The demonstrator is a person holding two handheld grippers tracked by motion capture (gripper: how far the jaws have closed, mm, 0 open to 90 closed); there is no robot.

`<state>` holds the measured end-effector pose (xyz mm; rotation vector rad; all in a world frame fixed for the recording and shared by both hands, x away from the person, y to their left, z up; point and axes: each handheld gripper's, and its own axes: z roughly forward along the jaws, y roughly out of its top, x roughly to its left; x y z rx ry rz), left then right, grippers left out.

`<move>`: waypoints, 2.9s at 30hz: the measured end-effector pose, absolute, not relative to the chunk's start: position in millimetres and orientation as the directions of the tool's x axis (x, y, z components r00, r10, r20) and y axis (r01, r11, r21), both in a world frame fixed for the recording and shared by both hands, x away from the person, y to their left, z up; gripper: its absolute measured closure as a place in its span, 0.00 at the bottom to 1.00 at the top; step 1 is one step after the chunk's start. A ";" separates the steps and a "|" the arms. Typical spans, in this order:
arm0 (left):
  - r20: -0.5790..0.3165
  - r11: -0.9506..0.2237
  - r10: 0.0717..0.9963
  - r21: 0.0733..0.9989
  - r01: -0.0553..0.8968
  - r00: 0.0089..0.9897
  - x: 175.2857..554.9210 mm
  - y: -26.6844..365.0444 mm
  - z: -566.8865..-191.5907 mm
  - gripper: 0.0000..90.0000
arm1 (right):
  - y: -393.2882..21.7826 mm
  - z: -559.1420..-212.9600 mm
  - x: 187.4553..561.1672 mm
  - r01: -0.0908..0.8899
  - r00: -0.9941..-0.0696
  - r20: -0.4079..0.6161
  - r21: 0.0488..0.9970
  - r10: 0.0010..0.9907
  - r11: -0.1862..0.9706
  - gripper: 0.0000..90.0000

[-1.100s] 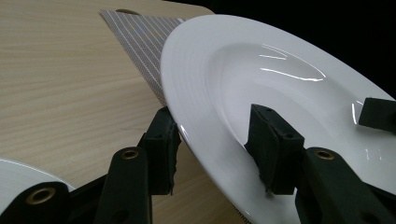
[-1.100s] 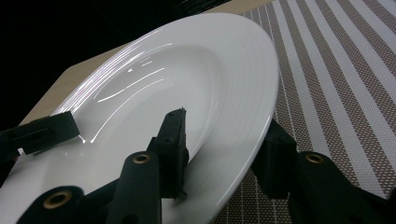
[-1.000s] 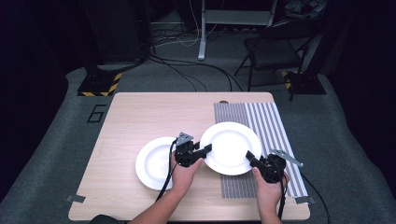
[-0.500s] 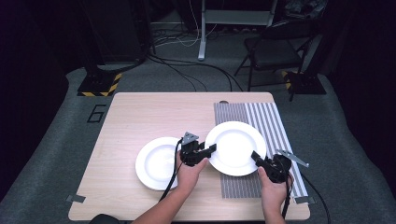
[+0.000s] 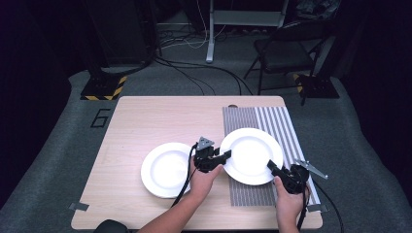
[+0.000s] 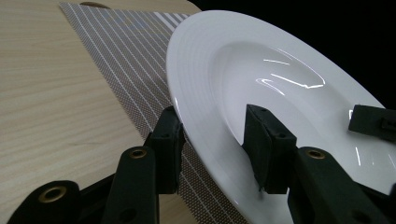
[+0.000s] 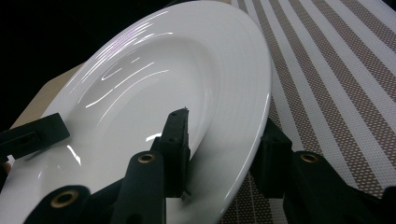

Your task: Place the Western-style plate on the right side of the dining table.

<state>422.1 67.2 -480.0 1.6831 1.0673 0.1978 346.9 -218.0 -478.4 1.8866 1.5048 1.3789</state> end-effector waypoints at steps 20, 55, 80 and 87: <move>-0.388 -0.030 0.698 0.824 0.566 0.602 430.7 50.8 -488.6 0.65 | -232.1 -487.4 343.3 0.532 -0.013 0.448 0.760 0.894 -0.373 0.67; -0.425 0.013 0.689 0.817 0.576 0.587 478.6 39.2 -481.2 0.68 | -244.6 -476.5 391.1 0.503 -0.046 0.416 0.795 0.908 -0.339 0.66; -0.431 -0.010 0.690 0.798 0.603 0.582 474.4 22.3 -506.5 0.68 | -258.7 -501.0 386.1 0.545 -0.005 0.400 0.770 0.916 -0.333 0.66; -0.432 -0.014 0.696 0.789 0.614 0.573 475.1 22.8 -513.6 0.68 | -257.9 -507.1 386.3 0.567 0.001 0.403 0.754 0.915 -0.333 0.66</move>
